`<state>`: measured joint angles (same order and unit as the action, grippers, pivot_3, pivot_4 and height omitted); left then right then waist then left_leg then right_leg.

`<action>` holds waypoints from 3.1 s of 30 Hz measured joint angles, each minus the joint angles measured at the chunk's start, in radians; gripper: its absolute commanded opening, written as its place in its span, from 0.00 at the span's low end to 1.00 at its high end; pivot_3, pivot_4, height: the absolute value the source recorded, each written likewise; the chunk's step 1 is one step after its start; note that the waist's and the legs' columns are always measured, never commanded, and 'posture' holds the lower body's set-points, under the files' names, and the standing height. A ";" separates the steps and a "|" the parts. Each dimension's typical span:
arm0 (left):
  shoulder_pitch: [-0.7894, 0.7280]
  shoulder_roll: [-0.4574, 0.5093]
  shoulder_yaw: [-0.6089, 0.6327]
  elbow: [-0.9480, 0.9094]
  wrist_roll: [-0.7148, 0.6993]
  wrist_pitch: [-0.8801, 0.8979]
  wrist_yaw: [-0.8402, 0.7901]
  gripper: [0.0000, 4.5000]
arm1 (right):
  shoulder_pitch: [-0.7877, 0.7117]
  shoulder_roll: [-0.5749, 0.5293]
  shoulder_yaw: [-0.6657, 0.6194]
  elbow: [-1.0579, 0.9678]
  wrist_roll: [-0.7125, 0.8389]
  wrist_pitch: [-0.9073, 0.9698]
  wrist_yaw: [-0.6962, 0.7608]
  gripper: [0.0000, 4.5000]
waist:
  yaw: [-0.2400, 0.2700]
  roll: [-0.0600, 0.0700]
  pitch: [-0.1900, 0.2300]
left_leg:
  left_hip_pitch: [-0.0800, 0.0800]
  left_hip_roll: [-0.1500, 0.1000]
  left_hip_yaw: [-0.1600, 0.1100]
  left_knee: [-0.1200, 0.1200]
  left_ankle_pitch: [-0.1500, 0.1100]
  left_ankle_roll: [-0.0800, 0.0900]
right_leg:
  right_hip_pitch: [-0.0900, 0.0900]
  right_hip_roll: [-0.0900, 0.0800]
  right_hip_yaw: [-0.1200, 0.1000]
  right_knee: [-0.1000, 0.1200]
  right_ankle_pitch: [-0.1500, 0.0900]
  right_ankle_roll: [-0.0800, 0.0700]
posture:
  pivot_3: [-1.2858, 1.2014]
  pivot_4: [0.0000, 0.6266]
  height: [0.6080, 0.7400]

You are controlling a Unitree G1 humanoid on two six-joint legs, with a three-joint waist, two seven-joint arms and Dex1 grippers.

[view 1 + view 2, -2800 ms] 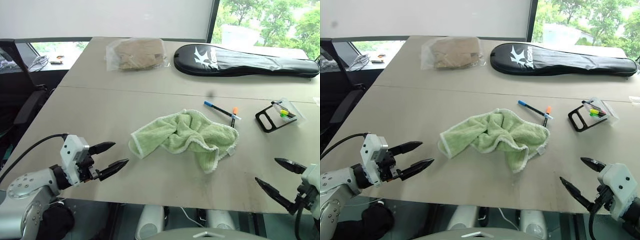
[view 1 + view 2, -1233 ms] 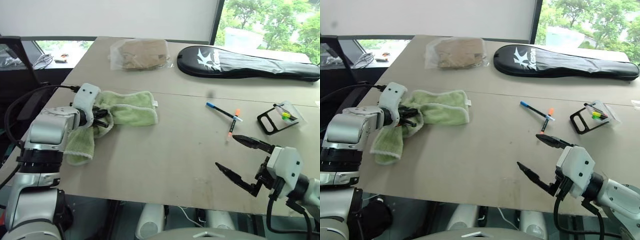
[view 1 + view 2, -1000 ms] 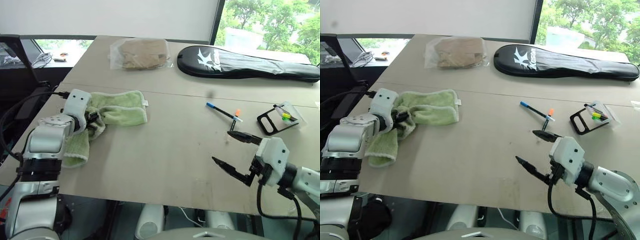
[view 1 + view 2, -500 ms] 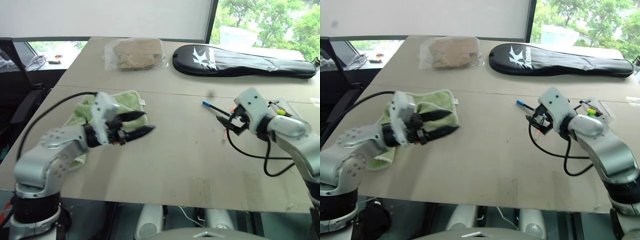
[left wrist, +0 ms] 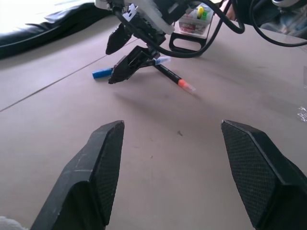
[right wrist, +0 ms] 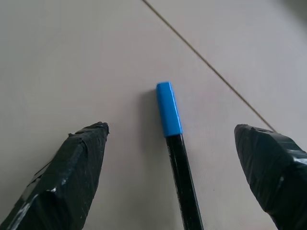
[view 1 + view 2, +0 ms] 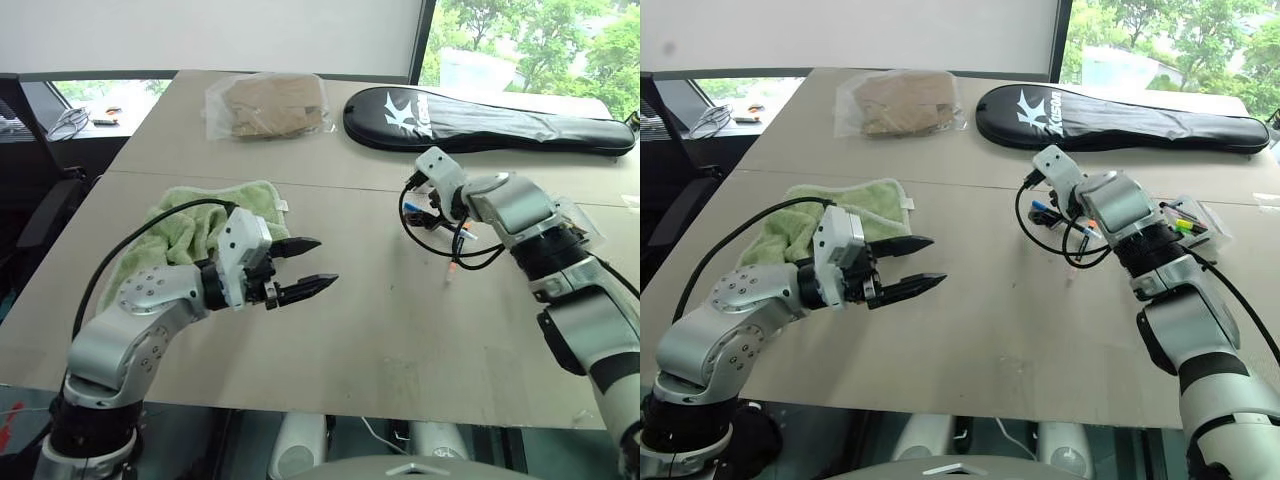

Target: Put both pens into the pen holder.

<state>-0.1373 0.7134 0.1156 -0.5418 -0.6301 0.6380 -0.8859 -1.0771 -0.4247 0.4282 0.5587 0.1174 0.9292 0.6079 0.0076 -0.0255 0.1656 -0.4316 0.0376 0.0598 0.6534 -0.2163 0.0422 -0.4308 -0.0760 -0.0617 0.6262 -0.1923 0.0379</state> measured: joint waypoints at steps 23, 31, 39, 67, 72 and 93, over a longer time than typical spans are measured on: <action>0.078 -0.010 -0.038 -0.014 0.021 -0.076 0.044 0.75 | -0.284 0.161 -0.018 0.663 -0.241 -0.328 0.284 0.01 | -0.020 0.002 0.000 | 0.004 0.002 0.000 -0.001 0.002 -0.003 | 0.001 0.004 0.005 0.001 0.002 -0.008 | 0.52 0.24 1.00; 0.047 -0.050 -0.051 -0.017 0.018 -0.081 0.085 0.75 | 0.005 -0.015 -0.392 -0.112 -0.029 -0.169 0.245 0.01 | -0.012 0.002 0.000 | -0.001 0.002 -0.001 -0.005 0.002 -0.004 | -0.003 0.005 0.004 0.000 0.002 -0.001 | 0.52 0.24 1.00; -0.074 -0.077 -0.103 0.051 0.021 -0.079 0.067 0.75 | 0.450 0.017 -0.770 -0.845 0.203 -0.185 0.040 0.01 | 0.005 0.003 0.001 | 0.001 0.002 0.001 -0.001 0.001 -0.004 | -0.002 0.005 0.005 0.000 0.001 0.000 | 0.52 0.24 1.00; -0.192 -0.132 -0.129 0.077 -0.120 -0.019 -0.002 0.75 | 0.629 -0.201 -0.668 -0.463 -0.069 -0.963 -0.048 0.01 | 0.003 0.003 0.000 | 0.006 0.002 0.004 -0.001 0.001 -0.003 | 0.000 0.007 0.013 0.000 0.002 -0.003 | 0.52 0.24 1.00; -0.188 -0.130 -0.127 0.077 -0.104 -0.044 -0.004 0.75 | 0.665 -0.227 -0.662 -0.418 -0.082 -0.997 -0.054 0.11 | 0.005 0.003 0.000 | 0.005 0.002 0.004 -0.001 0.001 -0.003 | 0.001 0.007 0.013 0.000 0.001 -0.005 | 0.52 0.24 1.00; -0.184 -0.129 -0.134 0.142 -0.035 -0.077 -0.025 0.75 | 0.782 -0.272 -0.744 -1.075 0.215 -0.147 -0.172 0.99 | 0.006 0.003 0.000 | 0.008 0.004 0.005 -0.001 0.001 -0.003 | 0.001 0.008 0.016 0.001 -0.002 -0.002 | 0.52 0.24 1.00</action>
<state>-0.3214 0.5845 -0.0185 -0.3994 -0.6649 0.5611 -0.9108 -0.2947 -0.6967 -0.3155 -0.5159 0.3323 0.7818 0.4360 0.0132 -0.0229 0.1655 -0.4232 0.0412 0.0647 0.6523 -0.2151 0.0389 -0.4300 -0.0682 -0.0457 0.6273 -0.1939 0.0362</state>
